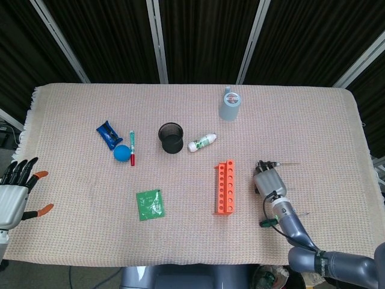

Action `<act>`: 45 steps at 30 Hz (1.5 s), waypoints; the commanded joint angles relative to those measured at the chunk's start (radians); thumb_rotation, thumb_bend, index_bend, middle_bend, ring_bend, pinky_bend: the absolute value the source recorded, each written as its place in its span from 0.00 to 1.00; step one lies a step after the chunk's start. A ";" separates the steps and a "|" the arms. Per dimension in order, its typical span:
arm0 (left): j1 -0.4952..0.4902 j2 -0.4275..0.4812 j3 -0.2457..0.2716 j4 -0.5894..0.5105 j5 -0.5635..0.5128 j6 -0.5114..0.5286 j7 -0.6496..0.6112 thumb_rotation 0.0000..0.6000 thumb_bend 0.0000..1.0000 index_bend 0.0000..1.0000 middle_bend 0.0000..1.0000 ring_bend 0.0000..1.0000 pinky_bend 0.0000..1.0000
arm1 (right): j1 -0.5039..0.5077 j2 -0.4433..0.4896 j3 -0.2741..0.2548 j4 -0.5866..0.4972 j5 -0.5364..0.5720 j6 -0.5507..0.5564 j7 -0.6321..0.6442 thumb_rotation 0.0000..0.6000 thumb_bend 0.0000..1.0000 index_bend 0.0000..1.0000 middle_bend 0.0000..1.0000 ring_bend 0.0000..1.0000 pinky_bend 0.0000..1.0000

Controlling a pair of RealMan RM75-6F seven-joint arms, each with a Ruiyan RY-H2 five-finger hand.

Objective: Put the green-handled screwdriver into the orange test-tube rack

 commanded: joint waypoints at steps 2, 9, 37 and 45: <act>-0.001 0.000 0.000 -0.001 -0.001 -0.002 0.002 0.82 0.01 0.26 0.01 0.00 0.00 | 0.003 0.002 -0.003 0.003 0.002 -0.001 0.003 1.00 0.21 0.52 0.21 0.00 0.11; -0.001 -0.001 0.001 -0.004 -0.001 0.000 0.005 0.83 0.02 0.26 0.01 0.00 0.00 | 0.004 0.004 -0.010 0.007 -0.001 0.008 0.012 1.00 0.26 0.58 0.24 0.00 0.11; 0.008 0.005 0.023 -0.023 0.024 0.005 0.015 0.82 0.01 0.26 0.01 0.00 0.00 | -0.142 0.402 0.269 -0.296 -0.285 -0.278 1.191 1.00 0.34 0.61 0.25 0.00 0.11; 0.008 0.018 0.004 -0.045 0.015 0.026 0.045 0.82 0.01 0.26 0.01 0.00 0.00 | -0.177 0.474 0.325 -0.301 -0.534 -0.331 1.603 1.00 0.35 0.61 0.25 0.00 0.11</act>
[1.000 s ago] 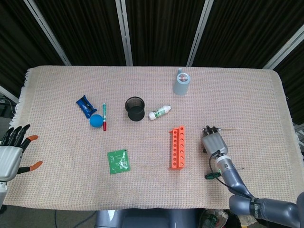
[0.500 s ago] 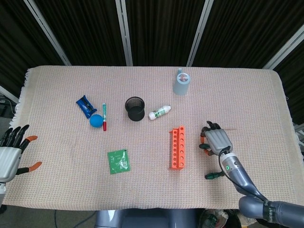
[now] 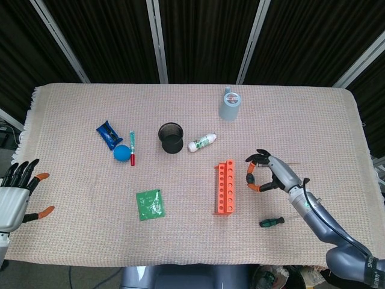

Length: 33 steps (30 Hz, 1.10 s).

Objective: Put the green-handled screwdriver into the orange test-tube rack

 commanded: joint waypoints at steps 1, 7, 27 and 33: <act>-0.003 0.008 -0.002 -0.010 0.003 0.000 0.009 0.82 0.01 0.26 0.01 0.00 0.00 | -0.036 0.069 0.056 -0.015 -0.186 -0.040 0.255 1.00 0.35 0.61 0.25 0.00 0.11; -0.008 0.012 0.000 -0.026 0.004 -0.012 0.016 0.82 0.02 0.26 0.00 0.00 0.00 | -0.038 0.073 0.048 -0.002 -0.301 0.036 0.467 1.00 0.36 0.62 0.25 0.00 0.11; -0.025 0.020 -0.002 -0.052 -0.006 -0.042 0.043 0.83 0.02 0.25 0.01 0.00 0.00 | 0.013 -0.030 -0.006 0.075 -0.281 0.126 0.521 1.00 0.36 0.63 0.25 0.00 0.10; -0.027 0.023 -0.002 -0.054 -0.011 -0.046 0.046 0.82 0.01 0.25 0.00 0.00 0.00 | 0.034 -0.055 -0.017 0.086 -0.260 0.126 0.495 1.00 0.36 0.63 0.25 0.00 0.10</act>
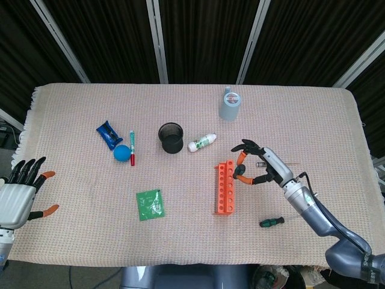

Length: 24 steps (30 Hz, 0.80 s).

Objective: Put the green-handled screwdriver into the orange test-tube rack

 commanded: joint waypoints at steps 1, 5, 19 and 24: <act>-0.001 0.001 -0.001 0.000 -0.003 -0.001 0.001 0.83 0.01 0.25 0.00 0.00 0.00 | 0.008 -0.010 -0.005 0.004 0.011 0.001 -0.012 1.00 0.36 0.63 0.25 0.00 0.10; -0.001 0.001 -0.001 0.001 -0.007 -0.003 -0.001 0.82 0.01 0.25 0.00 0.00 0.00 | 0.021 -0.029 -0.013 0.014 0.031 -0.004 -0.029 1.00 0.36 0.63 0.25 0.00 0.09; -0.001 -0.003 0.001 0.013 -0.013 -0.007 -0.011 0.83 0.02 0.25 0.00 0.00 0.00 | 0.029 -0.060 -0.029 0.026 0.073 0.017 -0.081 1.00 0.36 0.63 0.25 0.00 0.08; -0.003 -0.003 0.001 0.015 -0.013 -0.008 -0.012 0.82 0.01 0.25 0.00 0.00 0.00 | 0.028 -0.060 -0.029 0.023 0.076 0.025 -0.073 1.00 0.36 0.63 0.25 0.00 0.08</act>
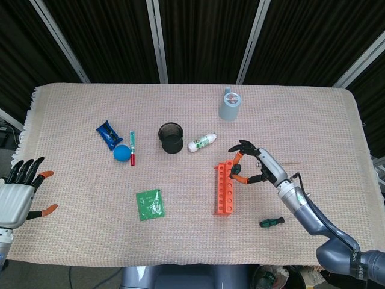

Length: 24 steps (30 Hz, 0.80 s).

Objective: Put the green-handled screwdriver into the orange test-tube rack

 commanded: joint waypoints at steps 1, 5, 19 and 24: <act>0.000 0.000 0.000 0.000 0.000 0.000 0.000 0.82 0.01 0.25 0.00 0.00 0.00 | -0.002 0.006 0.002 -0.005 -0.001 0.005 0.012 1.00 0.36 0.63 0.25 0.00 0.08; -0.001 0.000 -0.001 0.000 -0.002 -0.001 0.000 0.82 0.02 0.25 0.00 0.00 0.00 | -0.003 0.015 0.003 -0.009 -0.005 0.011 0.012 1.00 0.36 0.63 0.25 0.00 0.08; -0.004 -0.004 -0.001 0.002 -0.003 -0.001 0.003 0.82 0.01 0.25 0.00 0.00 0.00 | 0.009 0.021 -0.014 -0.013 -0.016 -0.001 0.023 1.00 0.36 0.63 0.25 0.00 0.07; -0.002 -0.004 -0.002 0.000 -0.006 0.000 0.004 0.82 0.01 0.25 0.00 0.00 0.00 | 0.011 0.028 -0.019 -0.006 -0.022 -0.003 0.035 1.00 0.36 0.63 0.25 0.00 0.06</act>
